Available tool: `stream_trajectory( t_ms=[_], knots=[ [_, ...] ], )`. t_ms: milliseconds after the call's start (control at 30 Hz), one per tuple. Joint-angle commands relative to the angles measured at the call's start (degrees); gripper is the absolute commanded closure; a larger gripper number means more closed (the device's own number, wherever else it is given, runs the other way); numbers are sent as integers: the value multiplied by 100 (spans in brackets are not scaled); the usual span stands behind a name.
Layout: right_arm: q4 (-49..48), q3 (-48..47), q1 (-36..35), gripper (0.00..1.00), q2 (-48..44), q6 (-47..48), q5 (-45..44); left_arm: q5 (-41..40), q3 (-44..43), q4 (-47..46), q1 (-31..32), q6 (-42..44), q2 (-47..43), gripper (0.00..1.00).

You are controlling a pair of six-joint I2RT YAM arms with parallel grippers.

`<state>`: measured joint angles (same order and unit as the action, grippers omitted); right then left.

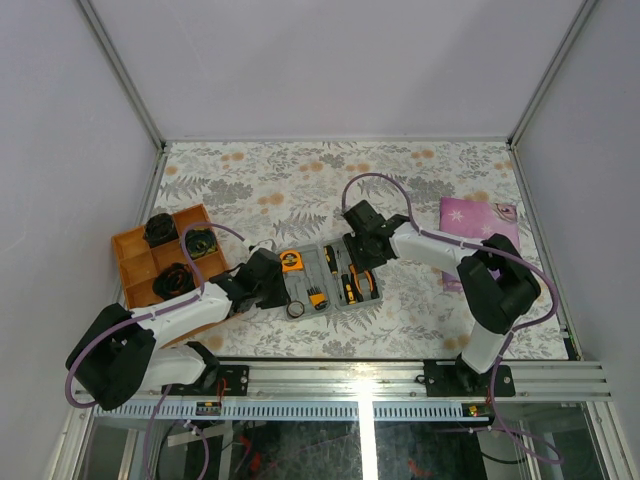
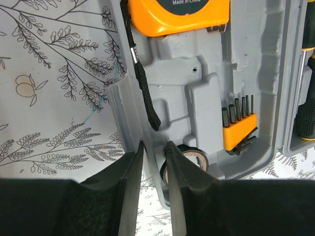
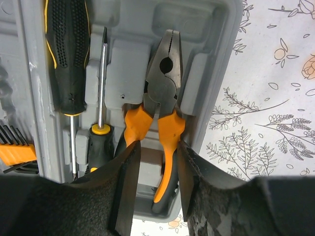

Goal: Sort the tools into containers
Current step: Place the pliers in the storage box.

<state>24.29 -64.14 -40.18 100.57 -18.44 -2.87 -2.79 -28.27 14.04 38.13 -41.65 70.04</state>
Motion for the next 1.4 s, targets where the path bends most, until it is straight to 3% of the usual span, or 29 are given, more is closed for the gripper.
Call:
stream_trajectory(
  t_ms=[0, 133, 367, 500, 867, 1067, 1133, 1267, 1367],
  knots=[
    [-7, -174, -184, 58, 223, -63, -14, 59, -3, -121, -26, 21, 26, 77],
    [69, -190, -305, 63, 364, -64, -126, 60, -16, -130, -25, 25, 34, 77],
    [140, -101, -416, 90, 632, -55, -274, 70, -5, -121, -25, 25, 6, 77],
    [145, -32, -452, 100, 781, -35, -277, 76, -12, -121, -24, 25, 10, 77],
    [-168, 212, -850, 100, 1595, -96, -214, 112, -36, -150, -25, 25, 40, 77],
    [-301, 445, -855, 100, 892, -85, -424, 67, -18, -147, -24, 38, 53, 77],
    [-289, 398, -853, 94, 500, -46, -532, 35, -35, -133, -25, 50, 63, 77],
    [-120, 182, -856, 72, -240, 33, -866, -27, -51, -87, -28, 60, 24, 77],
    [-29, 73, -844, 64, -828, 84, -1176, -64, -47, -43, -24, 73, -39, 76]
  ],
)
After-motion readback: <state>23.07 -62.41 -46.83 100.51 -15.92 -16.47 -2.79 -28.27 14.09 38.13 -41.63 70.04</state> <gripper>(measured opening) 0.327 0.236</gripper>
